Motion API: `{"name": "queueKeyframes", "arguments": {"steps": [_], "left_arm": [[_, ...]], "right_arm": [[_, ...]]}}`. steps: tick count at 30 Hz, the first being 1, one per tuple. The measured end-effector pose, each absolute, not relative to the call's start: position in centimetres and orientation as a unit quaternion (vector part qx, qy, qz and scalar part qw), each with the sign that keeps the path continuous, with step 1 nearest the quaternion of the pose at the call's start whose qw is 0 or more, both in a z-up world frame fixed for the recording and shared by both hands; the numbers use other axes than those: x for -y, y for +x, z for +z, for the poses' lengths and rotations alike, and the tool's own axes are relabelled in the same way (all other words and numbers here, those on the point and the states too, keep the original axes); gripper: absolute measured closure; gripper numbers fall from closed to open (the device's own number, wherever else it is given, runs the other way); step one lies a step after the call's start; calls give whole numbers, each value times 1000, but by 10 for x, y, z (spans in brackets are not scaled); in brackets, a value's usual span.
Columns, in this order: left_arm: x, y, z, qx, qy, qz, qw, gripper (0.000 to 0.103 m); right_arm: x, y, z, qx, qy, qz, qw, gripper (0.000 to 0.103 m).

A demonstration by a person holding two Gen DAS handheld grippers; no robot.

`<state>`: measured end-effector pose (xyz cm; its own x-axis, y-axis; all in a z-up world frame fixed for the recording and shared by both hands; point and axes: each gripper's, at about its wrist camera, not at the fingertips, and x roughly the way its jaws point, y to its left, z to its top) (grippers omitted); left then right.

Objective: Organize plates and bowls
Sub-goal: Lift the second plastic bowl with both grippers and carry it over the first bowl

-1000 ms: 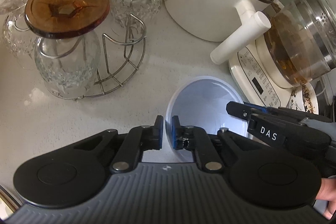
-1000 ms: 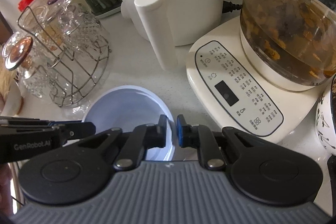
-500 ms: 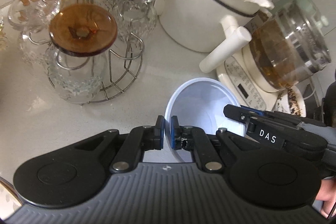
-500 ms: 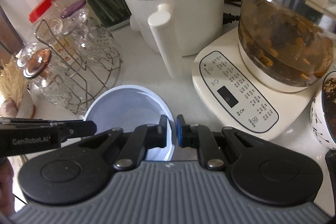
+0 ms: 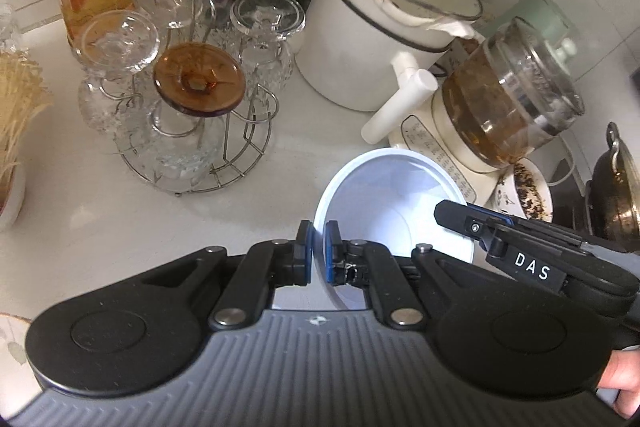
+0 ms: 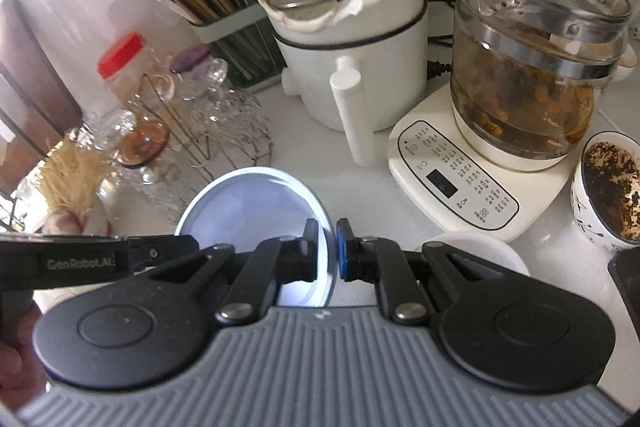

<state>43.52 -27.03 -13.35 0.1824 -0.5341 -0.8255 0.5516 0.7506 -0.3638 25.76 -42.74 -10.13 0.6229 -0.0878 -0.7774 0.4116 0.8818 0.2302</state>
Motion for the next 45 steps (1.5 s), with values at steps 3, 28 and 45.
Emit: {"name": "queueKeyframes", "arguments": {"steps": [3,28,45], "left_arm": [[260,431,-126,-529,1,-356,771,96],[169,414,-115,-527,-21,-325,785,96],[149,407,-158,-561,-13,-298,772,96]], "right_arm": [[422,254,-93,-402,197,-140,883,91],[359,255,-94,-421,203,-72,881,91],[334,260,-138,-491,182,-70,849,91]]}}
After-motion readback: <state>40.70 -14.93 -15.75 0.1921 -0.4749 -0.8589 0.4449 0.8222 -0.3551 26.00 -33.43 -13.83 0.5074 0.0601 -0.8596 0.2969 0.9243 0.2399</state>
